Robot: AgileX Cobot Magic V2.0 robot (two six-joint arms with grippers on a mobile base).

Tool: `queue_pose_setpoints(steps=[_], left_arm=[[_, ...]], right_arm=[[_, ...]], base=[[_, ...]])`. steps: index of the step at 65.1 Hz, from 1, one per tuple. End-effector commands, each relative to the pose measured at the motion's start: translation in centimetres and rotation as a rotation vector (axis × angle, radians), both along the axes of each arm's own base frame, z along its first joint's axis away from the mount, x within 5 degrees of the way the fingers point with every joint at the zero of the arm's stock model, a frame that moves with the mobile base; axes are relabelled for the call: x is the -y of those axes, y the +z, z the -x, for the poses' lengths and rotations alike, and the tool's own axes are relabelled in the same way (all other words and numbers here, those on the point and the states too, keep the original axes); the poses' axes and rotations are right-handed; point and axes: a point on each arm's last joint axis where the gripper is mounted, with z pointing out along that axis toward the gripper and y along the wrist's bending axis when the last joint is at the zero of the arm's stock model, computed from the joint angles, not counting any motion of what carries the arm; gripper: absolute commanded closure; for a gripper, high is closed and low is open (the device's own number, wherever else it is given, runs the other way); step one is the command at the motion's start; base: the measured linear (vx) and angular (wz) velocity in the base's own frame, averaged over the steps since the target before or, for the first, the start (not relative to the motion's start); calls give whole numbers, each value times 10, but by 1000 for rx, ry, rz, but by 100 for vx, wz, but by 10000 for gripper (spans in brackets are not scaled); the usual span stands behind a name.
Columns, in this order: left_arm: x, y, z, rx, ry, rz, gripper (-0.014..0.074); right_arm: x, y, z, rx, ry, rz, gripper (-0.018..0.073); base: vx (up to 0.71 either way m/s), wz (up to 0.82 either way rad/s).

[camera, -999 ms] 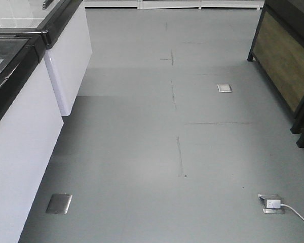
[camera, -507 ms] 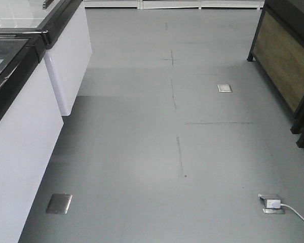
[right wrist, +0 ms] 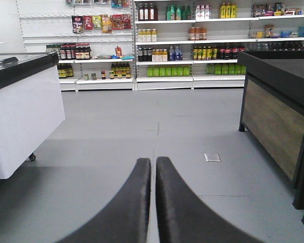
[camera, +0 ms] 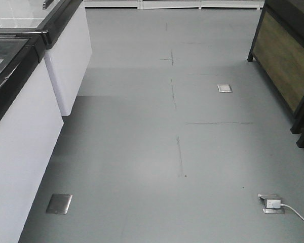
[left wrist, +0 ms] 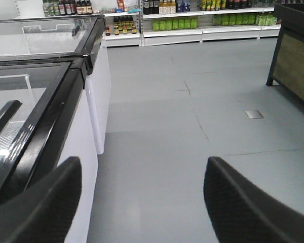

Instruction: Left arm holds basket, right arm returns cookies

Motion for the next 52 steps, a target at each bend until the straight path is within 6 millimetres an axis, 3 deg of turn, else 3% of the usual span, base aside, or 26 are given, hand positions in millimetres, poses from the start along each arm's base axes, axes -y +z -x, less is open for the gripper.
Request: queue_pose_setpoints(steps=[1,11,26,38,52], left_arm=[[2,16,-1,73,-6,75,97],[4,13,-7,-50,8,202,114],[7,16,-47,-321,60,299,126],[9,28,-84,-411,99,376,126],[7,54,-106,-422,119,535,126]], right_arm=[[0,1,0,68,1,2,570],[0,1,0,68,1,2,570],[0,1,0,68,1,2,570],[0,1,0,68,1,2,570],[0,1,0,68,1,2,570]], base=[[0,0],[0,0],[0,0],[0,0],[0,0]])
